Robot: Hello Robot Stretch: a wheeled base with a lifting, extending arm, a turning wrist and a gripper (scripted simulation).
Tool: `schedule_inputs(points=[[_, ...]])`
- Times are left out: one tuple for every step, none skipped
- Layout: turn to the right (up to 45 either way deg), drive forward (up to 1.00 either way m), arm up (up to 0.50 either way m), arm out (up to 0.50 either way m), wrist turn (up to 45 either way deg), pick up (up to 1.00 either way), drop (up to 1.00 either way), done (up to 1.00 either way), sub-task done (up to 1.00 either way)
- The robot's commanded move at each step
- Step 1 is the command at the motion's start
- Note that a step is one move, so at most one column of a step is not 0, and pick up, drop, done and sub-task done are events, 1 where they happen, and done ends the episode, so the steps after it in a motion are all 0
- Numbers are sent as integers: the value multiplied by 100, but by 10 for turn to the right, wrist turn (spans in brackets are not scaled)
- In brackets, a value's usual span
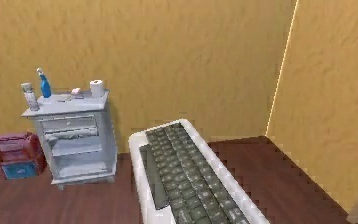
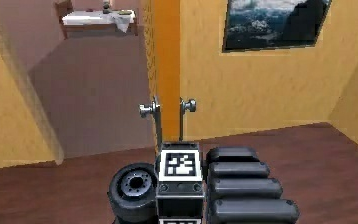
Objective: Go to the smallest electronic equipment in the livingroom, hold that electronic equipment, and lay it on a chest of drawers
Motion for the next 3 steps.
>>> schedule_inputs(points=[[0,10,0,0,0,0,0,0,0],[450,0,0,0,0,0,0,0,0],[30,0,0,0,0,0,0,0,0]])
